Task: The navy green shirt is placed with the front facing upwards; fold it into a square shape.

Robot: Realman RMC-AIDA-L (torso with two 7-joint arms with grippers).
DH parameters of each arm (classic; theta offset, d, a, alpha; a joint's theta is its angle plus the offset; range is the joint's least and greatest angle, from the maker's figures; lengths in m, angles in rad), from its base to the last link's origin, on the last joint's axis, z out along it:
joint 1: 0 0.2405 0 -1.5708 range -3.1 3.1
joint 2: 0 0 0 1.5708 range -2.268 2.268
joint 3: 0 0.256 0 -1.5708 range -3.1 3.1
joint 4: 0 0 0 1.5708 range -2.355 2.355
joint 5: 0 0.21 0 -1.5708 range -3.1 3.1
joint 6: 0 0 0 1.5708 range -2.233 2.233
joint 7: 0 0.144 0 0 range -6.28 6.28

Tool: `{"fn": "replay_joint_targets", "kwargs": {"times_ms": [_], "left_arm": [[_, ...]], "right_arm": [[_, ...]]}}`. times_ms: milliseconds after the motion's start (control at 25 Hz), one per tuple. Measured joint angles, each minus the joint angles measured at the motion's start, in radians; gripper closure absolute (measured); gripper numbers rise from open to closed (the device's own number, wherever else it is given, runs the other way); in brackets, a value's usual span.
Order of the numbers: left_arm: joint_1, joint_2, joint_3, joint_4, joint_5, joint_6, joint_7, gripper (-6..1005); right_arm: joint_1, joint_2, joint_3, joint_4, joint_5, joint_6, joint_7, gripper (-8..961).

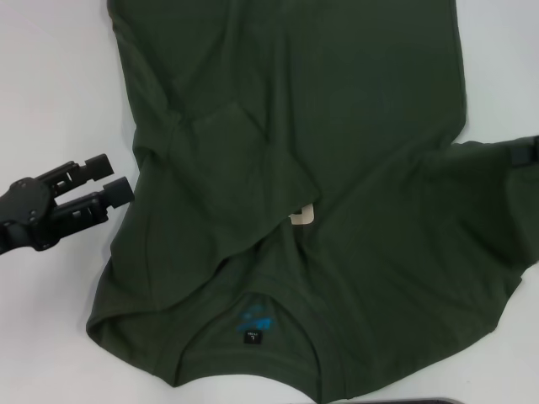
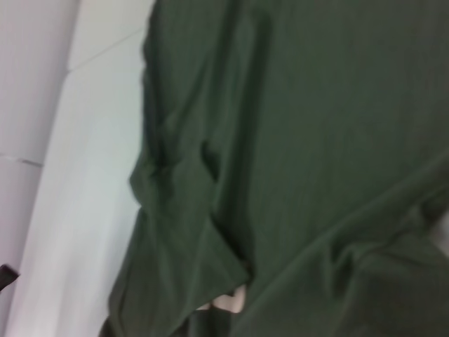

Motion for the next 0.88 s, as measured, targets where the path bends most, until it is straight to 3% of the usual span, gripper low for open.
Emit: {"fn": "replay_joint_targets", "kwargs": {"times_ms": [320,520,880], "left_arm": [[-0.001,0.000,-0.041,-0.001,-0.001,-0.003,0.000,190],[-0.001,0.000,-0.113,-0.001,-0.001,-0.009,0.000,190],[-0.011,-0.002,-0.180,0.001,-0.001,-0.012,0.000,191]], "right_arm": [[0.057,0.049,-0.012,0.021,0.003,-0.008,0.001,931],[0.081,0.082,-0.015,0.070,0.003,0.008,-0.010,931],[0.086,0.097,-0.008,0.128,0.055,0.057,-0.016,930]]}}
